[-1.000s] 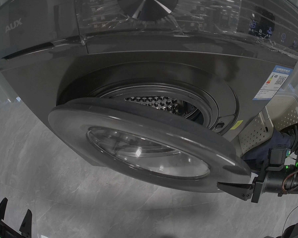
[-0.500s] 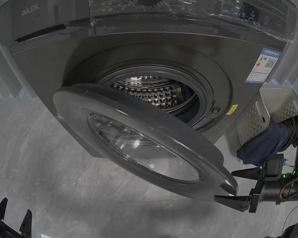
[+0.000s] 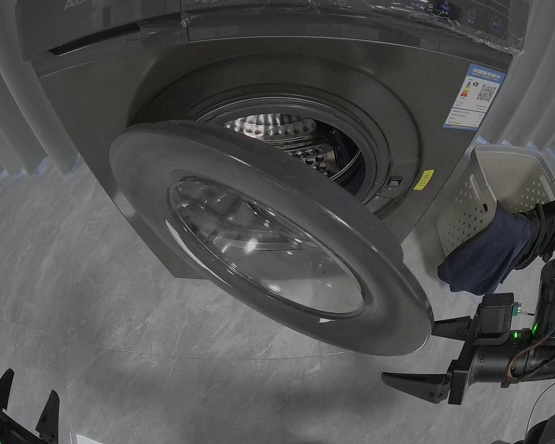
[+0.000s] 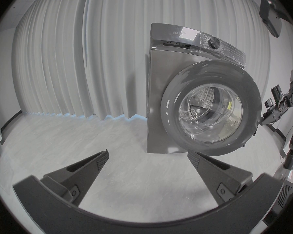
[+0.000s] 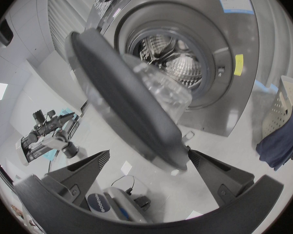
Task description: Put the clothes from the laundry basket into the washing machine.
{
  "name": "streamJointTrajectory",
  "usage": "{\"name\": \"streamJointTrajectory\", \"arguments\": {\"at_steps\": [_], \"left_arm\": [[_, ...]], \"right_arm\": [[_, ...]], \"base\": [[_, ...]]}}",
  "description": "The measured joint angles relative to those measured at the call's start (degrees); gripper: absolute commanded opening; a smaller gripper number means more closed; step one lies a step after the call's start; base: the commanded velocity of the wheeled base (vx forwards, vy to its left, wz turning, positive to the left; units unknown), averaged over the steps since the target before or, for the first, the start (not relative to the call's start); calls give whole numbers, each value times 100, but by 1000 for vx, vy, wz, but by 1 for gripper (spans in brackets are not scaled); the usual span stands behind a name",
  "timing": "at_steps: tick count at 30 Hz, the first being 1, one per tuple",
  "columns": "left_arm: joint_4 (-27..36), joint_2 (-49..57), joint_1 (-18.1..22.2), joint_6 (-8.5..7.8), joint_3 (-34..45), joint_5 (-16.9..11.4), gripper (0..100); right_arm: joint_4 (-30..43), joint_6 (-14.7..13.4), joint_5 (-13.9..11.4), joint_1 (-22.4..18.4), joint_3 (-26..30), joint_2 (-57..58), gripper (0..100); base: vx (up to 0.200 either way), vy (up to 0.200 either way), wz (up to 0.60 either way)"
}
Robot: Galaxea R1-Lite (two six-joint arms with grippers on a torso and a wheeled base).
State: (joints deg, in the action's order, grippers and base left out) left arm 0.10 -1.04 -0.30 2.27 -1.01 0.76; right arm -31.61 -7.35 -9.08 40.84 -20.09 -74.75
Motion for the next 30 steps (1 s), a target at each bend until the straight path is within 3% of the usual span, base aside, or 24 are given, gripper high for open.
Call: {"name": "streamJointTrajectory", "arguments": {"at_steps": [9,17,24,30], "left_arm": [[0,0,-5,0,0,2,100],[0,0,-5,-2,0,0,100],[-2,0,-5,0,0,0,100],[0,0,-2,0,0,0,100]], "right_arm": [[-6,40,46,-57,678,207,100],[16,271,180,-879,1281,435,100],[-6,268,173,-1519,675,149,100],[-20,235,180,-1496,105,-261,100]], "base": [[0,0,0],[0,0,0],[0,0,0],[0,0,0]]}}
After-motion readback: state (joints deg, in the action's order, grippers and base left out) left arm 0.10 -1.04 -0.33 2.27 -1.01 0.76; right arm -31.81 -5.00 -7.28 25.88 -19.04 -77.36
